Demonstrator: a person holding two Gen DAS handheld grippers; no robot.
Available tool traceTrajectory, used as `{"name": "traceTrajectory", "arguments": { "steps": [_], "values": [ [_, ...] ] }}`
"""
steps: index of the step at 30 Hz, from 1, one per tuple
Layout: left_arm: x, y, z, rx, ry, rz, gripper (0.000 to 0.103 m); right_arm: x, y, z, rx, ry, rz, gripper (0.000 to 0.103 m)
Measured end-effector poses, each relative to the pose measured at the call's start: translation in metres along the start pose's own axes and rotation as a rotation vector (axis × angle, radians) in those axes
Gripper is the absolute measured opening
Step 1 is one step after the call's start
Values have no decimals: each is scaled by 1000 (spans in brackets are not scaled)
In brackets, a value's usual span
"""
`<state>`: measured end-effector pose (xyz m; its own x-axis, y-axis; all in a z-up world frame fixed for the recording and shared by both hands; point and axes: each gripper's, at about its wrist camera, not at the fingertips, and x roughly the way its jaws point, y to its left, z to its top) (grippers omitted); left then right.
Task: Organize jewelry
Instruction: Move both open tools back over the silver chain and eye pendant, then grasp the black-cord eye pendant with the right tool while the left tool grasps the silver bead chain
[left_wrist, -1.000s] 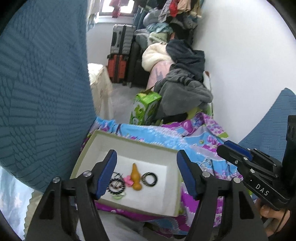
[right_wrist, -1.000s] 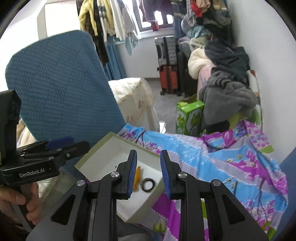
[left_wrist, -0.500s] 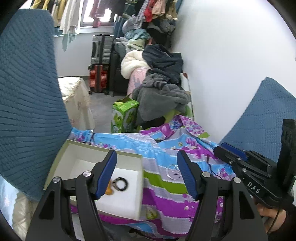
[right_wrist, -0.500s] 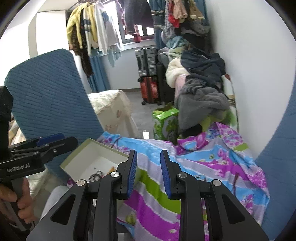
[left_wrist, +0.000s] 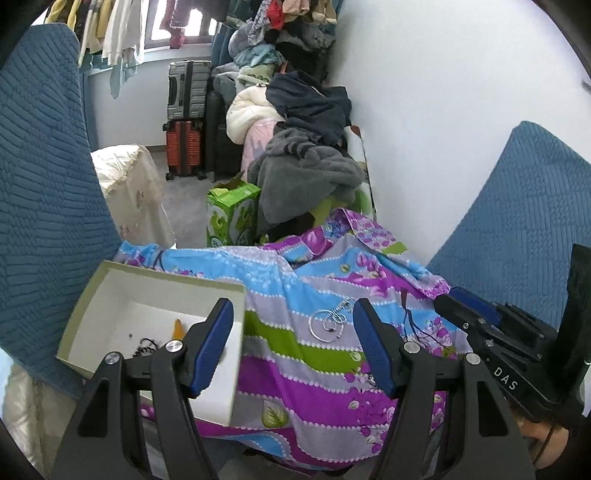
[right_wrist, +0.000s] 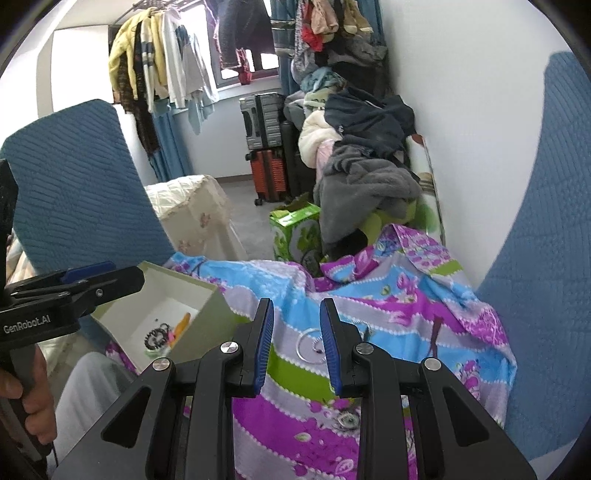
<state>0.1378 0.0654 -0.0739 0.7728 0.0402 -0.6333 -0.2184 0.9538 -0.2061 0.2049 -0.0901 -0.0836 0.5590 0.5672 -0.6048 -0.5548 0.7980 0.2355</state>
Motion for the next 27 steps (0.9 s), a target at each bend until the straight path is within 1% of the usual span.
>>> {"name": "traceTrajectory", "arguments": {
  "steps": [3, 9, 13, 16, 18, 21, 22, 27],
  "values": [
    [10, -7, -10, 7, 20, -3, 68, 1, -9, -13, 13, 3, -19, 24],
    [36, -18, -29, 13, 66, -32, 67, 12, -30, -48, 64, 46, -49, 24],
    [54, -32, -40, 68, 75, -26, 67, 24, -41, -70, 84, 70, -70, 24],
    [71, -36, -47, 60, 97, -55, 65, 33, -47, -81, 87, 81, -84, 24],
    [86, -36, -50, 48, 116, -78, 62, 38, -51, -87, 87, 77, -89, 24],
    [105, -36, -52, 32, 142, -94, 56, 50, -57, -96, 104, 96, -78, 24],
    [113, -36, -53, 25, 151, -104, 55, 53, -58, -98, 109, 102, -76, 24],
    [146, -36, -57, -17, 207, -154, 47, 75, -67, -98, 109, 120, -86, 24]
  ]
}}
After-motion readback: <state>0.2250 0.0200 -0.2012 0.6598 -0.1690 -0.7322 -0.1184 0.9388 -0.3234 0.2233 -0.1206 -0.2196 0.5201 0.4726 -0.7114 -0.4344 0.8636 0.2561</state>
